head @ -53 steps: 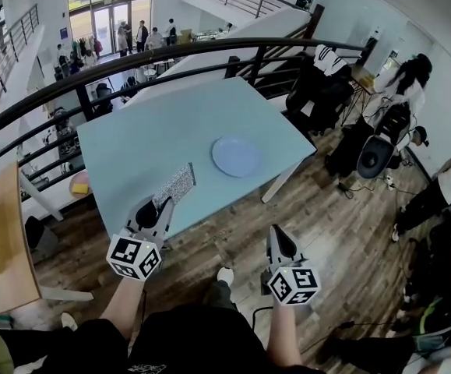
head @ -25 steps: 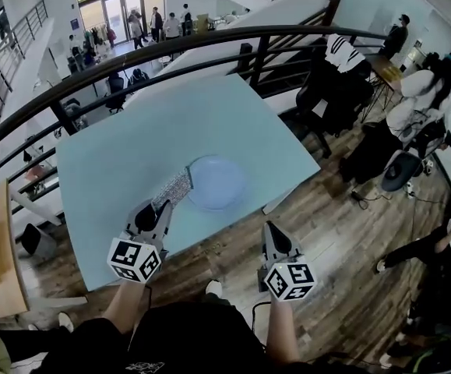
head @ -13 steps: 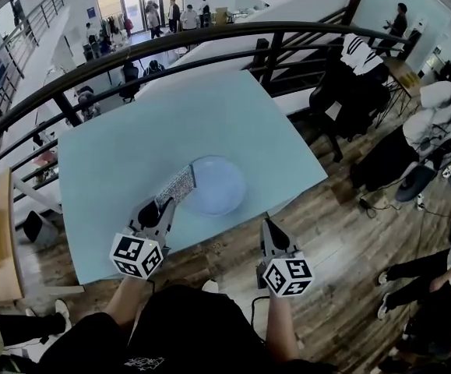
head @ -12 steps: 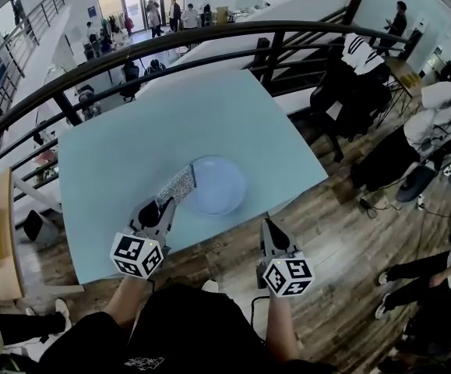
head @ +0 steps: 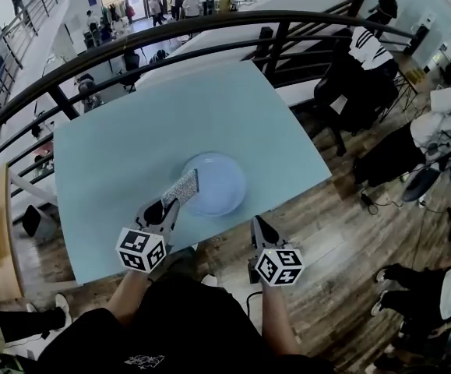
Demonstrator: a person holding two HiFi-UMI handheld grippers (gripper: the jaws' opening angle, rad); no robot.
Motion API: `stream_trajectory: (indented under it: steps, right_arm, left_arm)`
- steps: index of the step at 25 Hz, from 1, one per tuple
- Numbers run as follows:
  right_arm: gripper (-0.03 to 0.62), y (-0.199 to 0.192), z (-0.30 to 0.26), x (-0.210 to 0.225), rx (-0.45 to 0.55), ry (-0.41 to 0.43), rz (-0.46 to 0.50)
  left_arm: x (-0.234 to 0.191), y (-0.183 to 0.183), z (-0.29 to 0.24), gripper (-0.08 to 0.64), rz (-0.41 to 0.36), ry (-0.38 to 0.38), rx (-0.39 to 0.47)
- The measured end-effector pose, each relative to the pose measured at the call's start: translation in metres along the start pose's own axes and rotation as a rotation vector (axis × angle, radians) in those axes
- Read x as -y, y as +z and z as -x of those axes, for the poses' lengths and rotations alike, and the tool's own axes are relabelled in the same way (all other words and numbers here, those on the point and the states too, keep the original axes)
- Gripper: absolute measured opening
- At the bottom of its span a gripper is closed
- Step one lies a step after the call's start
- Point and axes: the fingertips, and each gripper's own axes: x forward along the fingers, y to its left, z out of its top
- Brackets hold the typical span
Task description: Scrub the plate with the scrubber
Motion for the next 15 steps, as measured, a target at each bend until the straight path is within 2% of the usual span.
stream_trajectory:
  steps: [9,15]
  right_arm:
    - [0.006,-0.017,-0.062,0.023,-0.093,-0.055,-0.023]
    - [0.008,-0.039,-0.109,0.048,-0.198,-0.134,-0.026]
  left_arm:
    - [-0.024,-0.039,-0.064,0.087,0.038,-0.069,-0.145]
    - [-0.036,-0.058,-0.104,0.087,0.057,-0.119,-0.233]
